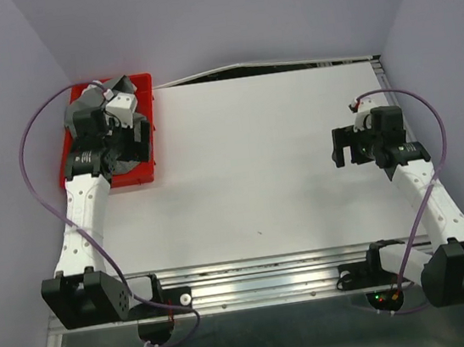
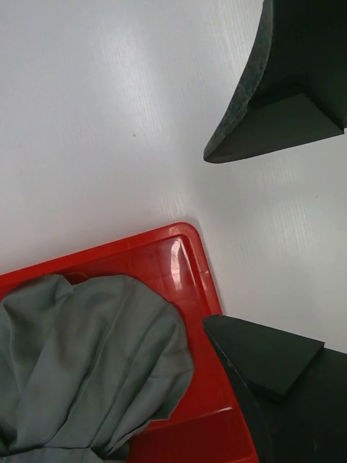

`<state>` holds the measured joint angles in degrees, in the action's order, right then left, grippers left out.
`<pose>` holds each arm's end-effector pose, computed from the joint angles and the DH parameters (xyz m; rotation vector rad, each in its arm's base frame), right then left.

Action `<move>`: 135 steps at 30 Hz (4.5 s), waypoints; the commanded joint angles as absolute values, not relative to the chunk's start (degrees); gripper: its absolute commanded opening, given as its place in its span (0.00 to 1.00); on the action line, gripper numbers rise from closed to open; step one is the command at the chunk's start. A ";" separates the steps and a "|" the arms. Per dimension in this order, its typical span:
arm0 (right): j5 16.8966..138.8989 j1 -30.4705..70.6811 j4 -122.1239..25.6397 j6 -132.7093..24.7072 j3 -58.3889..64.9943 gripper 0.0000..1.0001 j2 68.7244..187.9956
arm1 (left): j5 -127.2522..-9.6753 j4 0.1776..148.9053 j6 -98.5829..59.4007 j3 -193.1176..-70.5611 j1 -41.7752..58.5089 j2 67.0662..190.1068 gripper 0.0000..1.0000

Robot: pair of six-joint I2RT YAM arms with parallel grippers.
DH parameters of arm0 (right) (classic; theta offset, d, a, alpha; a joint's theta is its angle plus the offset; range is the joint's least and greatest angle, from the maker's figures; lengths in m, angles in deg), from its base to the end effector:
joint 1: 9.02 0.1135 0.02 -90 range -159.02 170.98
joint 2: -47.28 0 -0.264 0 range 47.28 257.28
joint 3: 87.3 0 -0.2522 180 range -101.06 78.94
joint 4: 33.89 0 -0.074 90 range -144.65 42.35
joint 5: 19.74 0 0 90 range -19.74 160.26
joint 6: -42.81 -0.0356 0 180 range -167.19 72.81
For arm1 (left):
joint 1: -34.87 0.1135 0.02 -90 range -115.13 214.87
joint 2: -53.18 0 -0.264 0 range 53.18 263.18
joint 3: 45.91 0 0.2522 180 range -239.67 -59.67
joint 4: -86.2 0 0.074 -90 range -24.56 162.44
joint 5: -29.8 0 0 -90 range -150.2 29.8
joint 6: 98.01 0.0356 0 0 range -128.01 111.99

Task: Fold and stack the skirts
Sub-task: Grab the skirt from the pile, then move the skirt to the center of the board, then flatten the skirt out

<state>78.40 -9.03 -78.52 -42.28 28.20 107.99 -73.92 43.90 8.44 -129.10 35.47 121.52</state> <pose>0.2251 0.0050 0.2890 -0.1713 2.2712 0.1171 0.2628 -0.0057 0.3734 0.4269 1.9904 -0.0587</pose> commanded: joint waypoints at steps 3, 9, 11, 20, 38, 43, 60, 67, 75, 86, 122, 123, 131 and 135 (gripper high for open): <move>82.03 -8.93 -80.51 -39.98 22.43 1.00 111.17 | -71.63 38.96 15.79 -145.76 37.85 131.56 0.98; 83.61 -8.93 -80.61 -39.98 21.28 1.00 112.93 | -72.15 33.24 18.71 -168.77 44.43 150.34 0.98; 83.88 -8.93 -80.61 -39.98 21.37 1.00 113.55 | -73.55 29.39 19.58 -176.26 45.85 155.55 0.97; 85.29 -8.93 -80.52 -39.80 21.10 1.00 116.27 | -74.97 30.92 19.33 -194.33 49.37 174.20 0.95; 84.06 -8.93 -81.13 -39.98 20.31 1.00 120.14 | -68.73 49.76 13.17 -194.14 49.54 189.58 0.71; 83.88 -8.93 -81.31 -40.24 19.79 1.00 119.97 | -70.66 49.24 13.35 -194.32 49.54 187.58 0.02; 85.73 -8.93 -81.31 -41.74 18.65 1.00 117.59 | -81.74 50.11 10.09 -193.71 38.40 156.20 0.00; 84.06 -8.93 -82.10 -41.83 16.63 1.00 118.47 | -82.01 51.17 14.39 -174.87 21.70 147.76 0.00; 84.49 -11.56 -86.49 -39.28 8.63 1.00 125.93 | -78.04 57.93 20.98 -137.05 2.89 144.58 0.00; 98.53 -13.94 -91.50 -37.95 1.16 1.00 134.63 | -88.06 50.29 22.49 -131.21 -5.74 135.46 0.73; 109.37 5.93 -87.20 -52.02 -38.47 0.01 172.18 | -94.40 48.53 5.61 -157.13 17.99 163.49 0.00; 109.37 5.40 -87.28 -51.59 -39.44 0.01 171.13 | -93.70 48.44 6.13 -158.18 18.25 162.35 0.00; 105.33 4.69 -91.23 -32.80 -23.66 0.02 152.41 | -92.90 45.90 19.13 -147.35 15.63 144.69 0.00; 98.85 4.69 -96.07 -18.14 -4.89 0.34 145.04 | -88.35 46.15 28.72 -130.20 6.68 136.25 0.00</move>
